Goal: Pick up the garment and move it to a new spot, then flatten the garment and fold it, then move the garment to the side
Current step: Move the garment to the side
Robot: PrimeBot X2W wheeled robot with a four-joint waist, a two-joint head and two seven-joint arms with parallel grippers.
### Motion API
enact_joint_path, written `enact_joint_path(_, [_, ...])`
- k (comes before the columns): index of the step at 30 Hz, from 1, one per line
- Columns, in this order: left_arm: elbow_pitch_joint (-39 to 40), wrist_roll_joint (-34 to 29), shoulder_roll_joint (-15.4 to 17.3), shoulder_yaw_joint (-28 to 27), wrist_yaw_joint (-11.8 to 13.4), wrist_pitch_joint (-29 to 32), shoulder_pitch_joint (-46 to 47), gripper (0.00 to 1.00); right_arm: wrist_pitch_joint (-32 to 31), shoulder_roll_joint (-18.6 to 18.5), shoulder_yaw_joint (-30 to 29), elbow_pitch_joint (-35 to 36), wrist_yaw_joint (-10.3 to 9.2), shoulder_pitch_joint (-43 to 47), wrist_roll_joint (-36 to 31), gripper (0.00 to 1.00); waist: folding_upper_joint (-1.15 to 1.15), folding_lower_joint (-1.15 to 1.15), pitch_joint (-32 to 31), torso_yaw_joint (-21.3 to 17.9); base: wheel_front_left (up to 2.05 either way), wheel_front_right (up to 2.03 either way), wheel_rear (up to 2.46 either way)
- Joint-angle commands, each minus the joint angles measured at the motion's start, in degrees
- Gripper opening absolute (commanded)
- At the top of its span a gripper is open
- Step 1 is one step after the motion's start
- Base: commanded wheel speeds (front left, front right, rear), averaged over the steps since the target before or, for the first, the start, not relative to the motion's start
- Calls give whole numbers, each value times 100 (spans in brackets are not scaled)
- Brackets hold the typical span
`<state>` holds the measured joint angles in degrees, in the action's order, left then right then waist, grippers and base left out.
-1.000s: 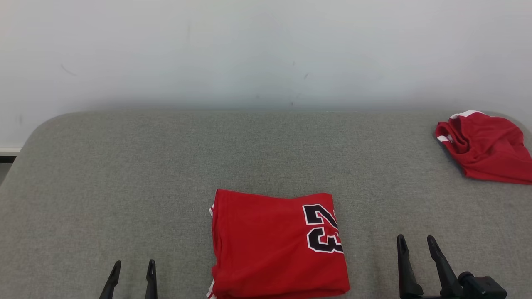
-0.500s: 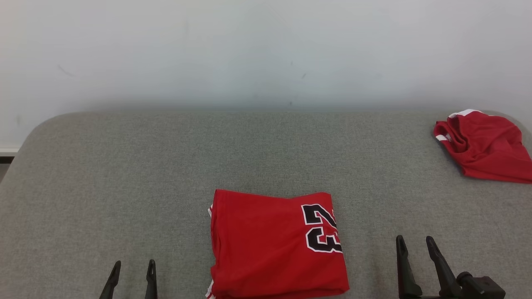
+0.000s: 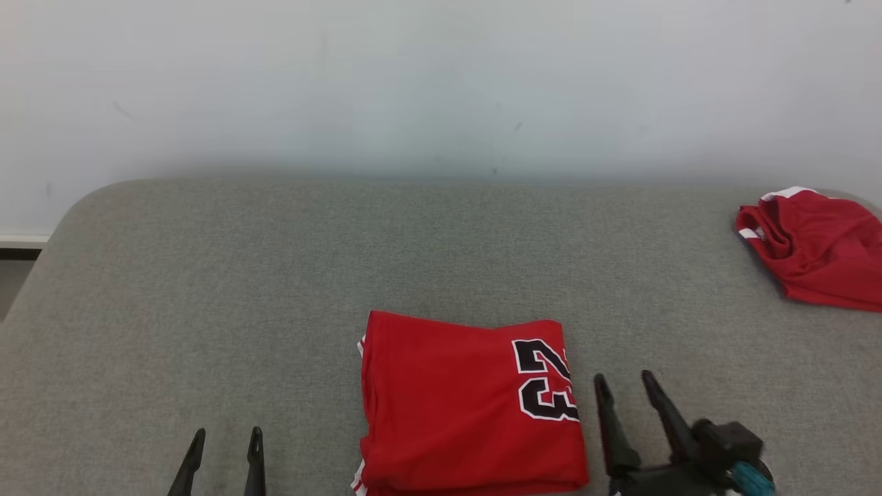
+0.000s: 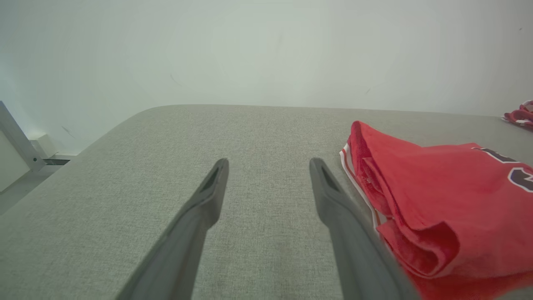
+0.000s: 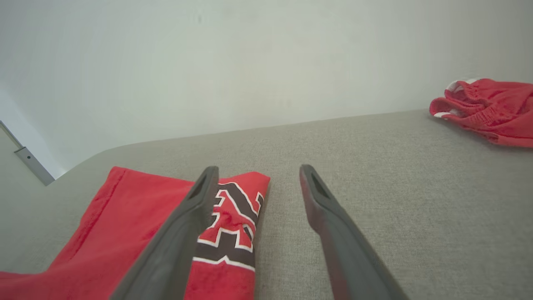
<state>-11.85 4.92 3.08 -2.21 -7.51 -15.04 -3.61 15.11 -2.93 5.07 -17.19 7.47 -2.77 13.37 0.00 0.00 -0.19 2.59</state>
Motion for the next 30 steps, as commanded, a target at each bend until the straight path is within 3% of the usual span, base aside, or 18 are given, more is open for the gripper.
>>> enact_joint_path(1, [-14,-11,-15,10,8,-12,12,100,1,11,54,-126,1,-130,-29,100,0,0,17,47,0,0,0])
enact_joint_path(14, [-83,54,-18,172,7,-12,177,100,-950,9,-23,-2387,1,-1718,-107,100,0,0,238,429,0,0,0])
enact_joint_path(22, [-83,89,-22,138,7,-12,275,100,-1222,12,458,-3215,1,-2005,437,100,0,0,398,431,0,0,0])
enact_joint_path(23, [-91,88,-21,141,7,-12,276,100,-1285,16,583,-3254,2,-1997,608,20,0,0,406,425,0,0,0])
enact_joint_path(24, [-100,86,-21,145,7,-12,290,100,-1325,23,697,-3266,2,-1993,817,0,0,0,413,416,0,0,0])
enact_joint_path(30, [-104,87,-23,153,7,-12,374,100,-1139,-21,883,-3390,1,-2267,1075,0,0,0,447,375,0,0,0])
